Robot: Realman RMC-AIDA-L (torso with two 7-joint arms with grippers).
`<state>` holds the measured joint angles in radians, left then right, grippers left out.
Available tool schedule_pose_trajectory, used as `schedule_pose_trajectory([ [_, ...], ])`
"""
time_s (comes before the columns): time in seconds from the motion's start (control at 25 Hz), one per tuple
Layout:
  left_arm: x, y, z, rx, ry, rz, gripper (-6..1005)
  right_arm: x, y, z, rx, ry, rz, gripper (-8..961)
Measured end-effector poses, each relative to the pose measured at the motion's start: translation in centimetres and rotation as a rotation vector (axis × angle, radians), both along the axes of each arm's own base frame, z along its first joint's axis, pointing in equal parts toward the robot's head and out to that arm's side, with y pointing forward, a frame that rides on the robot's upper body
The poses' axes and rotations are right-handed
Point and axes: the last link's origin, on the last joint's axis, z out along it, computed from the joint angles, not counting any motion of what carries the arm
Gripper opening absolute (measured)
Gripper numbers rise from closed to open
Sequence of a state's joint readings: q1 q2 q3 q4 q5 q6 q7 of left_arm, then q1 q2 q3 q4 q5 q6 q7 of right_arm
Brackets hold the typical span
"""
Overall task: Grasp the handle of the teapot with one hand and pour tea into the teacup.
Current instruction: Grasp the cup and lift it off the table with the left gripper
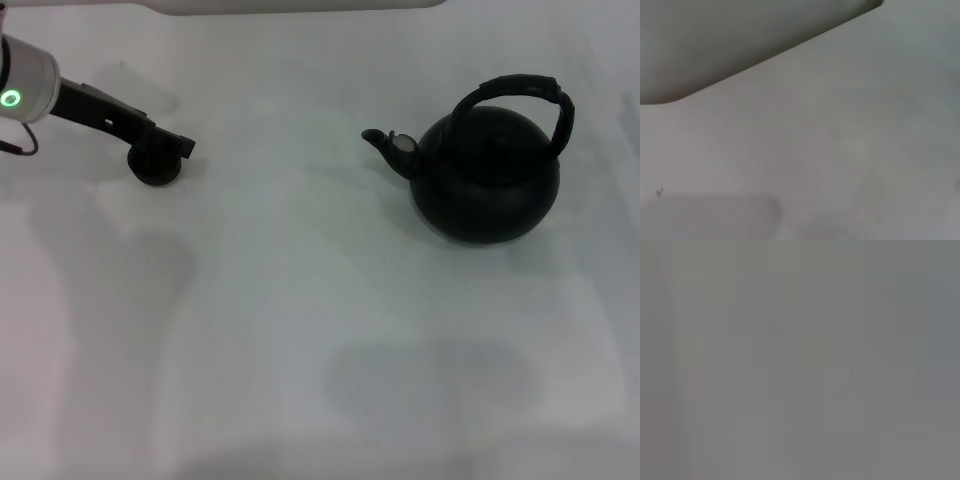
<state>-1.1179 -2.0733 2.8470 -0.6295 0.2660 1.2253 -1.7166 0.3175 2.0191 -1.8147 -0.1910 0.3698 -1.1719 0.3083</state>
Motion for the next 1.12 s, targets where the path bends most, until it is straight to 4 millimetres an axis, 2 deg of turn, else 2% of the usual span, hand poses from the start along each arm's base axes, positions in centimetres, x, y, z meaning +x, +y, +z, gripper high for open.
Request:
schedule_pose_trajectory([
  [0.32, -0.38, -0.14, -0.74, -0.02, 0.036, 0.009, 885, 0.08, -0.07, 0.02, 0.0, -0.001, -0.002, 872],
  [1.12, -0.91, -0.13, -0.64, -0.017, 0.076, 0.018, 880, 0.05, -0.04, 0.05, 0.002, 0.001, -0.002, 872],
])
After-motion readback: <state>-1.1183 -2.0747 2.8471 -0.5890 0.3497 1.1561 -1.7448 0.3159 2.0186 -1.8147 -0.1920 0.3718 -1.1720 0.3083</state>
